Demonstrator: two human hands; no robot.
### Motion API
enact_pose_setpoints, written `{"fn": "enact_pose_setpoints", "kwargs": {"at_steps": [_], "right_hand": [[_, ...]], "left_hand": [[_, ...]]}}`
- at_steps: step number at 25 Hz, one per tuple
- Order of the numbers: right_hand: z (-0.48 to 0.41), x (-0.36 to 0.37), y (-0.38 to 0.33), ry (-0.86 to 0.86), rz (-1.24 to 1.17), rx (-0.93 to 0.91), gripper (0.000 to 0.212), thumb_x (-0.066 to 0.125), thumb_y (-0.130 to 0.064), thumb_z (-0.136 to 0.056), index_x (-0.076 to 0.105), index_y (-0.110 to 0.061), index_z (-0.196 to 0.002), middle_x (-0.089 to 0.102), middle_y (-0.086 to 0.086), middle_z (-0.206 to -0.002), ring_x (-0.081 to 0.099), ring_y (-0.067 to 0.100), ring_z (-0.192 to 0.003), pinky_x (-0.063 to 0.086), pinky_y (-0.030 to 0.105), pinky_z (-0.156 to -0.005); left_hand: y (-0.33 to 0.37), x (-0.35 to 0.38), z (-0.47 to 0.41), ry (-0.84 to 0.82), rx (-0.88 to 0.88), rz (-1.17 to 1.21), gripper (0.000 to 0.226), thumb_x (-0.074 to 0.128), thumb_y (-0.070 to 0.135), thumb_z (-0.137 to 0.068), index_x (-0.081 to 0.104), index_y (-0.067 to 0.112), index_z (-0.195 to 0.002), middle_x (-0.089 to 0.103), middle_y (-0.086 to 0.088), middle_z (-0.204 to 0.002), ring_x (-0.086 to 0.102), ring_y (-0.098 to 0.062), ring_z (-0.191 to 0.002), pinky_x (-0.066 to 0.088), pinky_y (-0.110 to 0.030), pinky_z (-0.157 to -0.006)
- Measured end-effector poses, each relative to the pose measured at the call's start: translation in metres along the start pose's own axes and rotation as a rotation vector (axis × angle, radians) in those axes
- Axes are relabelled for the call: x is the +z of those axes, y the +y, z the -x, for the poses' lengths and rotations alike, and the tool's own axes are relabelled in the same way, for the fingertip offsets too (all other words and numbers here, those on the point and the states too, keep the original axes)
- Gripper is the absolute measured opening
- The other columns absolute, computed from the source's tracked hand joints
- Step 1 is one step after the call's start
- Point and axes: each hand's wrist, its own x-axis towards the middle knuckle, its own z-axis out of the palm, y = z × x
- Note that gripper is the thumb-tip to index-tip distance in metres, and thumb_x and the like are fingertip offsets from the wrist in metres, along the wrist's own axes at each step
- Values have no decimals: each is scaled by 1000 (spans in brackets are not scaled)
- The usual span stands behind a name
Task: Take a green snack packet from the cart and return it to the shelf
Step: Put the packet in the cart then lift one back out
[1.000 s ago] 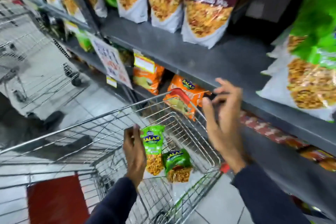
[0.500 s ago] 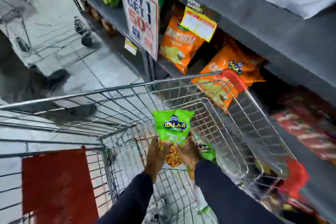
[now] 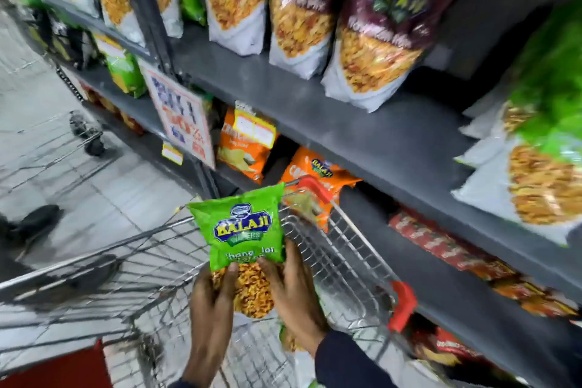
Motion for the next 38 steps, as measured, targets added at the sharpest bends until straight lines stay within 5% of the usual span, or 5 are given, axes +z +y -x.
{"fn": "enact_pose_setpoints", "kwargs": {"at_steps": [9, 19, 23, 32, 38], "right_hand": [[35, -259, -68, 670, -199, -196, 33, 49, -37, -96, 41, -33, -127, 55, -14, -122, 46, -12, -109, 29, -5, -91], [84, -461, 58, 970, -114, -186, 27, 47, -31, -99, 36, -33, -124, 48, -31, -121, 35, -29, -117, 28, 3, -105], [54, -473, 116, 901, -2, -89, 59, 41, -41, -98, 22, -16, -148, 31, 6, -156, 25, 10, -145, 20, 39, -123], [71, -441, 98, 1231, 56, -102, 72, 39, -54, -93, 15, -16, -149, 31, -7, -137, 29, 7, -127, 21, 33, -109], [69, -315, 28, 768, -193, -532, 37, 41, -43, -97, 29, -36, -131, 39, -5, -111, 46, 22, -96, 42, 42, -88]], "left_hand": [[220, 186, 73, -362, 488, 37, 5, 61, 32, -95, 61, 37, -95, 67, -3, -92, 62, -5, -83, 51, -27, -79], [210, 419, 187, -645, 591, 73, 48, 49, 62, -90, 59, 28, -122, 68, -1, -119, 62, -20, -114, 47, -43, -103], [164, 472, 170, -568, 555, -57, 68, 39, 68, -84, 56, 17, -126, 67, -12, -122, 61, -30, -115, 47, -52, -100], [155, 418, 204, -476, 882, -293, 71, 29, 53, -98, 8, 19, -157, 19, -17, -155, 21, -29, -144, 9, -32, -122], [111, 258, 157, -401, 757, -207, 39, 37, 38, -102, 37, 25, -139, 43, 9, -134, 43, -4, -129, 36, -30, -112]]}}
